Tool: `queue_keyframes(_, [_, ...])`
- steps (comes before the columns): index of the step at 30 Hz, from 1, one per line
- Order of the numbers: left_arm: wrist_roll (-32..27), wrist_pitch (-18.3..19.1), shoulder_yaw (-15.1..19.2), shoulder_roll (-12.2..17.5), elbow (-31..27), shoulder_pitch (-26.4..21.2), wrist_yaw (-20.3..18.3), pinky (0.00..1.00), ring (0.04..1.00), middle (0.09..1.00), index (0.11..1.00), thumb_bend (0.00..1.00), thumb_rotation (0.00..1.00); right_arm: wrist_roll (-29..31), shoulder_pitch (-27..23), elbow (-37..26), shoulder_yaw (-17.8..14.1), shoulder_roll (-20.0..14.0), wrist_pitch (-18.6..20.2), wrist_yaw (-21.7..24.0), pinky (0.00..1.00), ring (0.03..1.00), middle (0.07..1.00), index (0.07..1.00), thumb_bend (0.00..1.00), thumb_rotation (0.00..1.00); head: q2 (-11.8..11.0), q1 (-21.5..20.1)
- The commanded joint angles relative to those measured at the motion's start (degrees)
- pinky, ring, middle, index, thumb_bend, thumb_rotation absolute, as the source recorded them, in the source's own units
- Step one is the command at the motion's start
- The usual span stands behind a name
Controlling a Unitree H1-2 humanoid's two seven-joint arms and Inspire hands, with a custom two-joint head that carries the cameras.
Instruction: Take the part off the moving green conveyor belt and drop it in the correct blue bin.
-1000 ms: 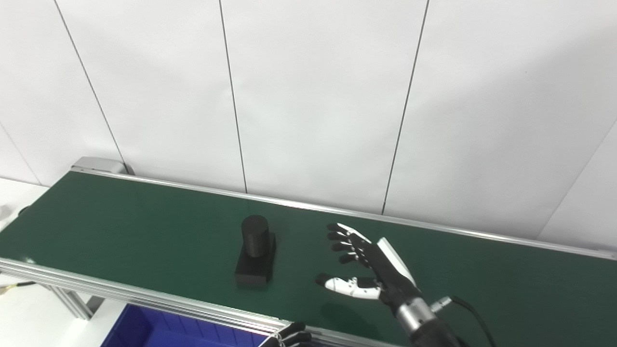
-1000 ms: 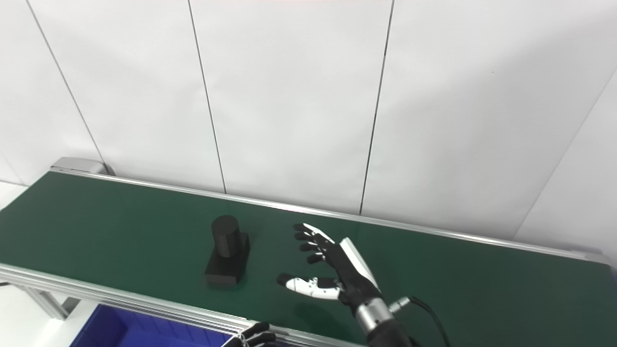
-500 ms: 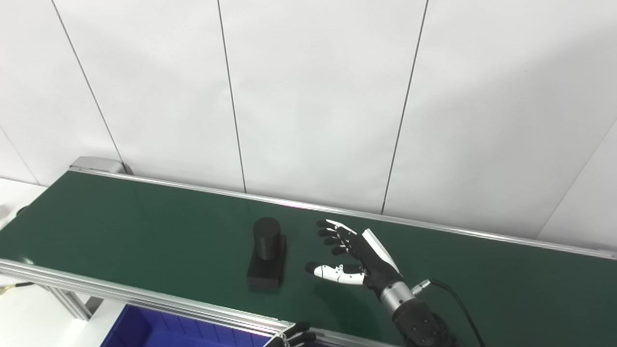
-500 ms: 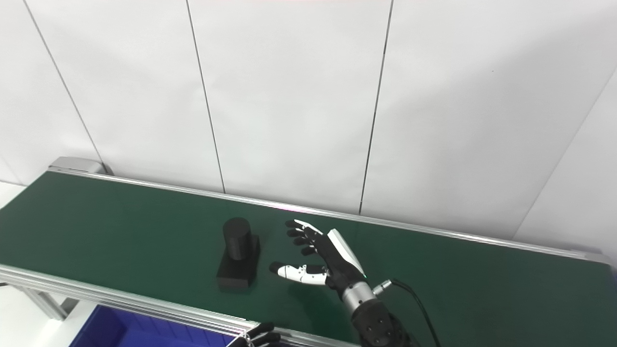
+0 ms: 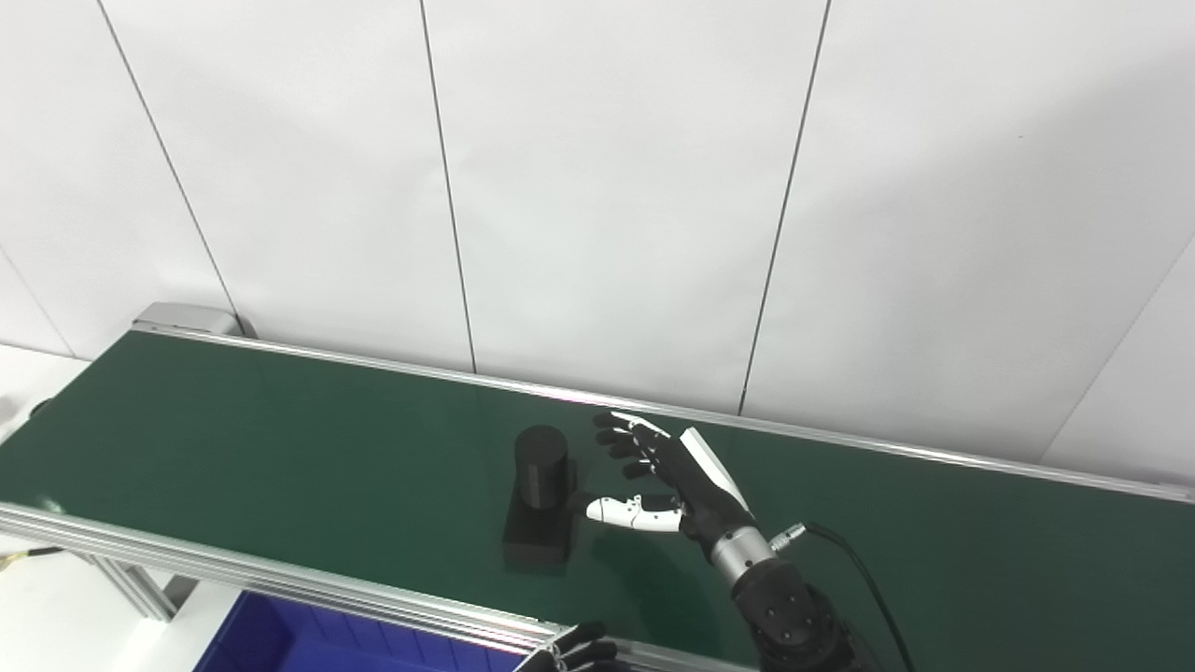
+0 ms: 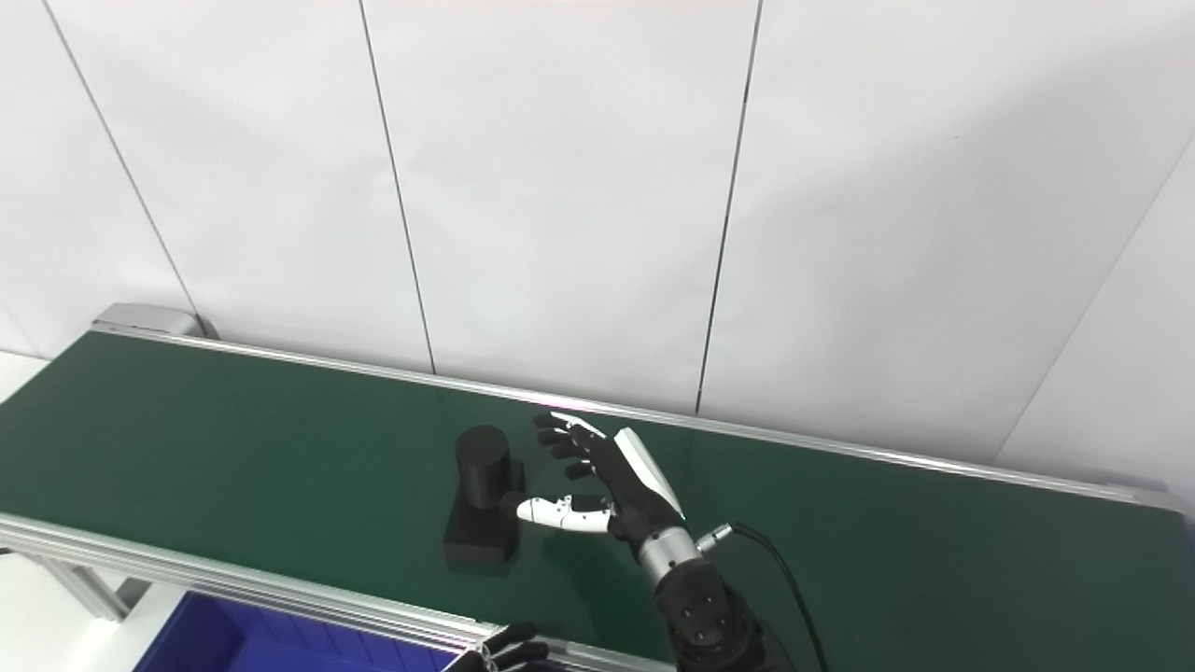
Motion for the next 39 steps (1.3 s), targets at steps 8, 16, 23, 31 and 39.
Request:
queue_keyframes(8, [0.8, -2.6, -0.4, -1.1, -1.4, -0.1, -0.6, 0.70, 0.739, 0.773, 0.810, 0.81, 0.54, -0.7, -5.1, 4.0, 0.3, 2.5, -3.9, -2.4, 0.73, 0.808, 0.818, 0.841, 0.67, 0.29, 0.3, 0.6])
queue_keyframes(16, [1.2, -2.6, -0.4, -1.4, -1.7, 0.1, -0.5, 0.70, 0.738, 0.773, 0.804, 0.82, 0.55, -1.3, -8.1, 11.9, 0.2, 3.0, -6.8, -5.0, 0.72, 0.795, 0.804, 0.834, 0.70, 0.25, 0.5, 0.7])
queue_keyframes(23, [1.3, -2.6, -0.5, -1.6, -2.1, 0.6, -0.3, 0.70, 0.742, 0.775, 0.809, 0.83, 0.55, -1.4, -9.0, 17.2, 0.1, 3.2, -9.7, -6.9, 0.71, 0.775, 0.787, 0.808, 0.74, 0.19, 0.7, 0.9])
queue_keyframes(31, [1.5, -2.6, -0.6, -1.8, -2.4, 0.9, -0.3, 0.70, 0.742, 0.775, 0.809, 0.83, 0.55, -1.4, -8.9, 20.3, -0.8, 4.0, -12.1, -11.9, 0.59, 0.667, 0.714, 0.736, 0.73, 0.07, 1.1, 1.0])
queue_keyframes(39, [0.9, -2.6, -0.4, -1.8, -2.4, 0.9, -0.5, 0.70, 0.742, 0.777, 0.807, 0.82, 0.55, -3.2, -8.5, 20.7, -1.4, 4.3, -14.9, -19.2, 0.47, 0.457, 0.483, 0.508, 0.52, 0.00, 1.2, 0.7])
